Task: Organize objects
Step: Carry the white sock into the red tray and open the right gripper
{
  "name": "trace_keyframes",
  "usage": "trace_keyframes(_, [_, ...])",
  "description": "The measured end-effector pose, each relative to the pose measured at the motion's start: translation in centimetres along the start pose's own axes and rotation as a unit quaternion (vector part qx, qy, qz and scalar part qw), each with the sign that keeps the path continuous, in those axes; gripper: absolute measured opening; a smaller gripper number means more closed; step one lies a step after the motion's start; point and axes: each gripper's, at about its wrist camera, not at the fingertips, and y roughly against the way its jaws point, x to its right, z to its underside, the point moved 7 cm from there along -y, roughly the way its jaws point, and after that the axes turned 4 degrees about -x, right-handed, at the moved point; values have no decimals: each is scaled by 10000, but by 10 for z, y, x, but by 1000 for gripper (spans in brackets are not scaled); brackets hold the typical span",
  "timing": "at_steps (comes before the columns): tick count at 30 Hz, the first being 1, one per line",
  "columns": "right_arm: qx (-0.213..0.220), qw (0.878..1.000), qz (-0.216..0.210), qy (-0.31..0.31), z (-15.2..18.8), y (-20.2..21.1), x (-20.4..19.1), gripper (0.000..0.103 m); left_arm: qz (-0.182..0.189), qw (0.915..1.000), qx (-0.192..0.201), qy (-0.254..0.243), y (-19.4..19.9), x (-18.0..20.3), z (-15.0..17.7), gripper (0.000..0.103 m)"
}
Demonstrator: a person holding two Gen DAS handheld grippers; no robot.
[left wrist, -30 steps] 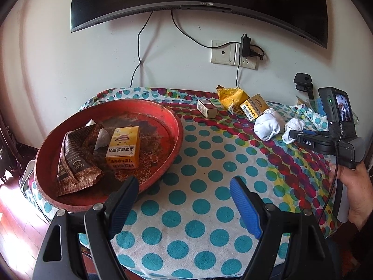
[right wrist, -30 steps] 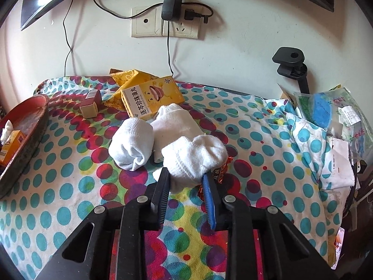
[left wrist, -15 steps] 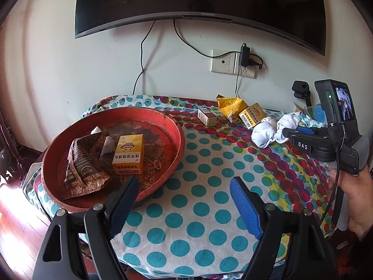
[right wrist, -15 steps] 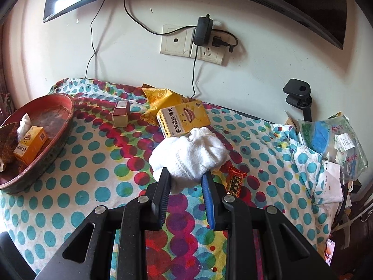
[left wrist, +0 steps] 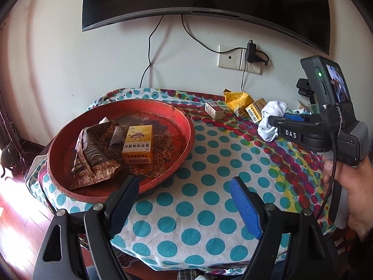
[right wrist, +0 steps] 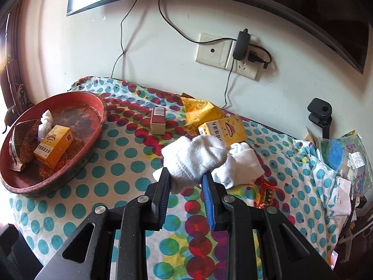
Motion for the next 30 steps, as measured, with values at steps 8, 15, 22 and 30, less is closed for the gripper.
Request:
trace_keyframes(8, [89,9961,-517,703,-34,-2,-88,24,-41,9999,-82,62,17,-16,20,82])
trace_keyframes(15, [-162,9874,-718,1398,-44,-29,-172,24,-209,9990,-120,379,15,-56,30,82])
trace_keyframes(22, [-559,9811,-944,1593,-35,-55,-217,25,-199,9974,-122,679,12,-80,29,82])
trace_keyframes(30, [-589,9700,-1577,1755,-38,-53,-251,27,-374,9956,-10,859,15,-93,26,82])
